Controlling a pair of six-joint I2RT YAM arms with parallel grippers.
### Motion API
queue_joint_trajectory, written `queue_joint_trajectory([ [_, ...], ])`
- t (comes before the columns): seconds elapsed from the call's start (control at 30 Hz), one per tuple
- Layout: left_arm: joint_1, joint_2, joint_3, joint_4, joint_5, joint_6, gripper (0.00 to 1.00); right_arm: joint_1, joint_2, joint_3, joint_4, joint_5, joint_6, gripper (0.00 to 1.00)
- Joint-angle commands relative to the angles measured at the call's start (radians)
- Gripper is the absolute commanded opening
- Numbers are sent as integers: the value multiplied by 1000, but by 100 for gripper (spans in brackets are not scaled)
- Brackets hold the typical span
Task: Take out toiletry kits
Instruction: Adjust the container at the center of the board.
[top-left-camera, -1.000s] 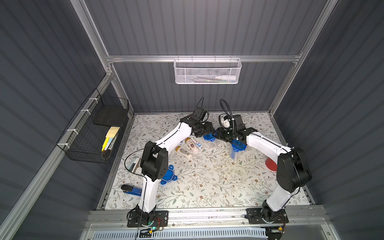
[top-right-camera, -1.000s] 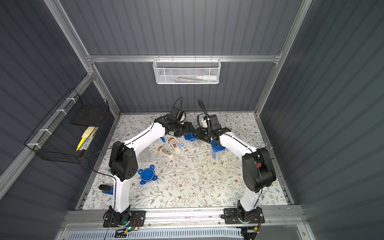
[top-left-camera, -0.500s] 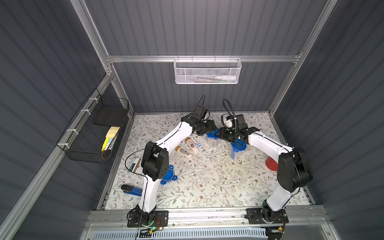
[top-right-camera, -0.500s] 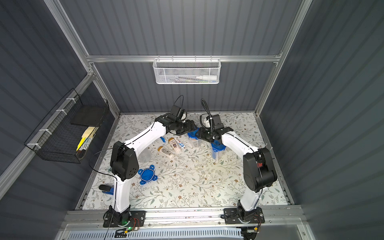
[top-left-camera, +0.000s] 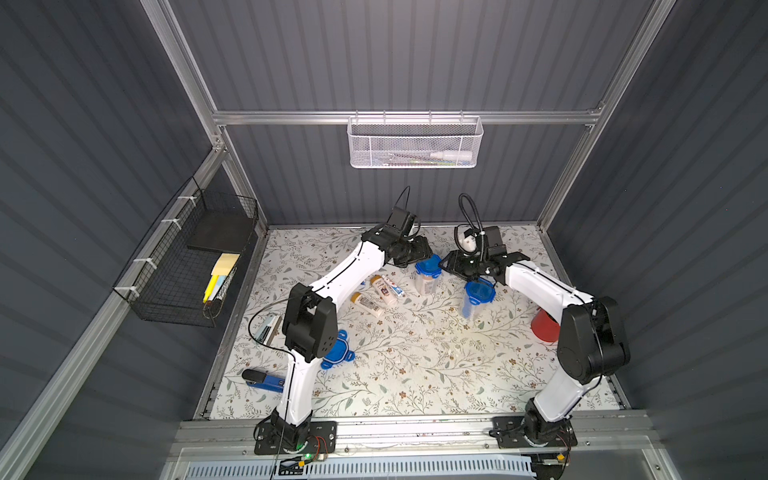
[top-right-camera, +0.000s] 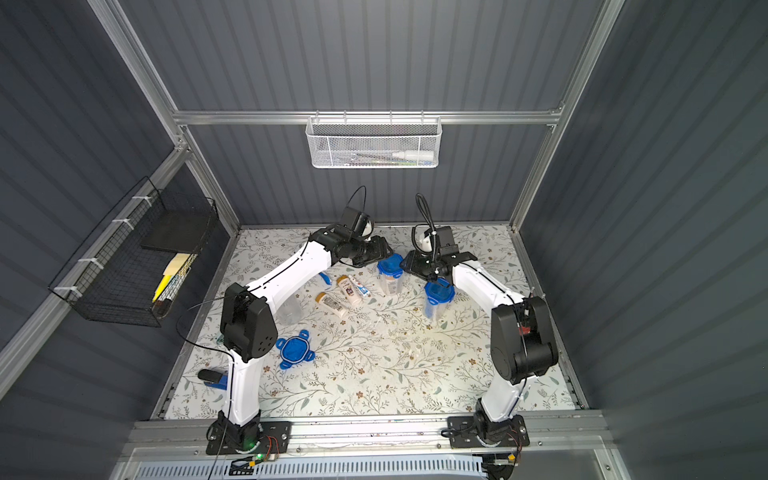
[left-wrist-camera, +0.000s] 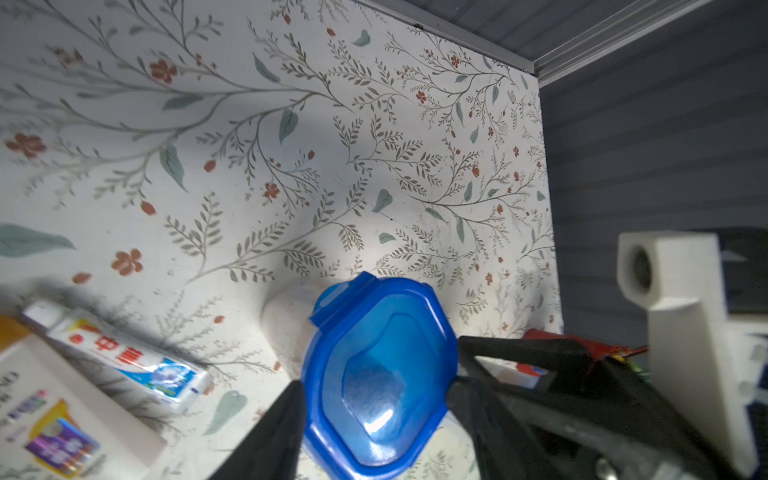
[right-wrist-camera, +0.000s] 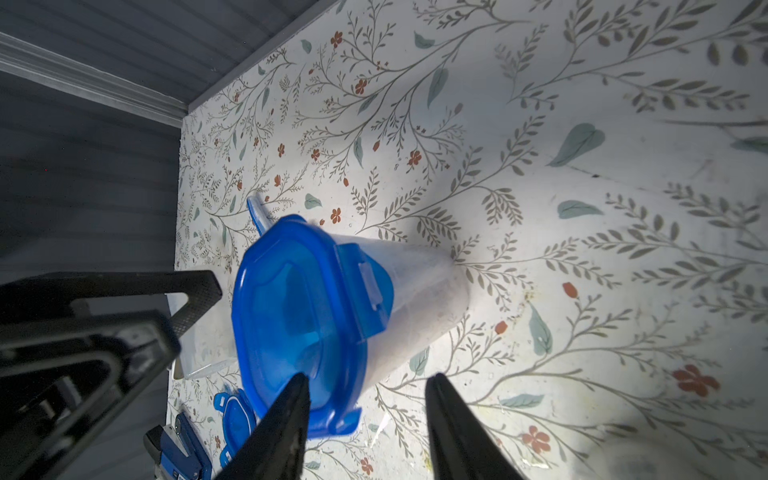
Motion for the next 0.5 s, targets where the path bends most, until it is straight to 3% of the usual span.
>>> queue_joint_trajectory([
  [0.0, -15, -55, 7, -47, -28, 26, 48, -26, 3, 22, -5, -47, 3, 49],
  [0.23, -44, -141, -114, -70, -64, 37, 23, -34, 96, 110, 12, -107, 20, 48],
  [0.47, -61, -196, -188, -80, -60, 43, 14, -35, 170, 176, 14, -132, 30, 48],
])
